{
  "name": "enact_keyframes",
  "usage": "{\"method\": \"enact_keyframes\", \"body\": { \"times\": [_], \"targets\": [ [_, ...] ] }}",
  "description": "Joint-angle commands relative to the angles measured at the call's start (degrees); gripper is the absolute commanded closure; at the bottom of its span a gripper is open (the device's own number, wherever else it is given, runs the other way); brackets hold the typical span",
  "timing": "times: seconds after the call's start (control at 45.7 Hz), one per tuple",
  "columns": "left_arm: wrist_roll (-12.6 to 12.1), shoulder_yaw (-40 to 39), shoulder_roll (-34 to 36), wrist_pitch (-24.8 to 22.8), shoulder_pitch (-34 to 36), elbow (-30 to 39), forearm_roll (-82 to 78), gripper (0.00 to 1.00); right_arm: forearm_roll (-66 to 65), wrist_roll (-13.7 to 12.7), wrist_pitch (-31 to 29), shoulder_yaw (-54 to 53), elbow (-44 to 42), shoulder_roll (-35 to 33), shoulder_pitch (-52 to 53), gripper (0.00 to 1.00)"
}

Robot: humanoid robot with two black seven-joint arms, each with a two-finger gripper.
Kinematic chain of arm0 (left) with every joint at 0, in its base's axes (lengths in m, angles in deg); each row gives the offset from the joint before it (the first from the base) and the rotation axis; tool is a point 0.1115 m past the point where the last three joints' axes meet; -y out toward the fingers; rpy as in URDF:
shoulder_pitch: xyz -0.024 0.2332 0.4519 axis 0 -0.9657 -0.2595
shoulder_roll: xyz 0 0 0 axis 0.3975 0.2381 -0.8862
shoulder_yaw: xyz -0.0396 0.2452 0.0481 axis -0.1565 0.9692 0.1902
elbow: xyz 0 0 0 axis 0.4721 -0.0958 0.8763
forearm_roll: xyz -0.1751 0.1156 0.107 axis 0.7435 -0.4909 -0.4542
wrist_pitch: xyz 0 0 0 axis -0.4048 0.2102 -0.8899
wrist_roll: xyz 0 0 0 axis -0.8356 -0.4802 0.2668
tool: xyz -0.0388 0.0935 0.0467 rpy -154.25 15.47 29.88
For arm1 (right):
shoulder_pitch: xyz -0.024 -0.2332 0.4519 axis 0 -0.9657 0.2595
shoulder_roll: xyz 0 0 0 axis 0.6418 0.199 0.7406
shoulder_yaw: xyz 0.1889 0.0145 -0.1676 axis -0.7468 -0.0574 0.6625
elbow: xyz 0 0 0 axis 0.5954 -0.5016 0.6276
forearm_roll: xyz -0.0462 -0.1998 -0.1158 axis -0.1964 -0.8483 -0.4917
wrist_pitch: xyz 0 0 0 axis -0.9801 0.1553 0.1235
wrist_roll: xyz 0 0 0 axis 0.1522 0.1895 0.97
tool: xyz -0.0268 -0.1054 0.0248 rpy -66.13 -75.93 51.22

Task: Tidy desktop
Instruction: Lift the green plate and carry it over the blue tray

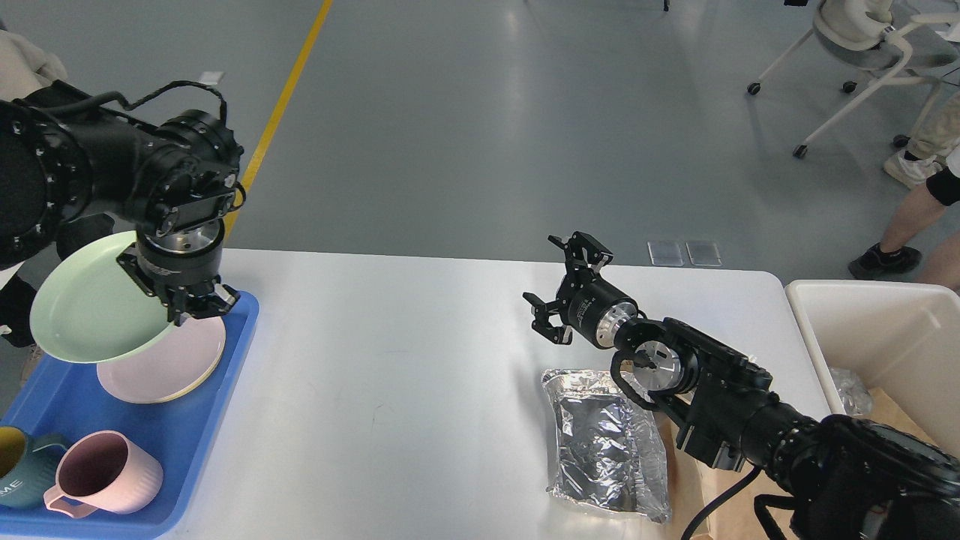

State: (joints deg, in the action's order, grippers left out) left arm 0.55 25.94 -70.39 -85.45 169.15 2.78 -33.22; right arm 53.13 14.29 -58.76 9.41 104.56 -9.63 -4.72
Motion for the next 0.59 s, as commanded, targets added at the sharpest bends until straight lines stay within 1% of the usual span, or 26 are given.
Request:
{"method": "enact_keyframes", "body": {
  "times": [0.0, 0.109, 0.241, 0.35, 0.46, 0.569],
  "targets": [
    [-0.44, 1.67, 3.91, 0.00, -3.51, -1.01, -0.44, 1.00, 0.00, 0.03, 0.00, 0.00, 0.01, 0.00, 0.00, 0.00],
    [-1.06, 1.76, 5.32, 0.00, -7.20, -3.03, -0.79, 1.00, 0.00, 0.03, 0.00, 0.00, 0.01, 0.00, 0.00, 0.00],
    [-1.06, 1.67, 5.59, 0.00, -11.16, -7.07, -0.88, 1.00, 0.00, 0.03, 0.00, 0.00, 0.01, 0.00, 0.00, 0.00],
    [-1.06, 1.67, 5.23, 0.00, -13.62, -9.62, -0.88, 1.00, 0.00, -0.06, 0.00, 0.00, 0.01, 0.00, 0.00, 0.00],
    [-1.06, 1.59, 4.71, 0.00, -14.68, -10.15, -0.88, 1.00, 0.00, -0.06, 0.00, 0.00, 0.01, 0.00, 0.00, 0.00],
    [-1.06, 1.41, 4.35, 3.23, -14.85, -10.15, -0.79, 1.00, 0.00, 0.03, 0.00, 0.00, 0.01, 0.00, 0.00, 0.00]
  ]
}}
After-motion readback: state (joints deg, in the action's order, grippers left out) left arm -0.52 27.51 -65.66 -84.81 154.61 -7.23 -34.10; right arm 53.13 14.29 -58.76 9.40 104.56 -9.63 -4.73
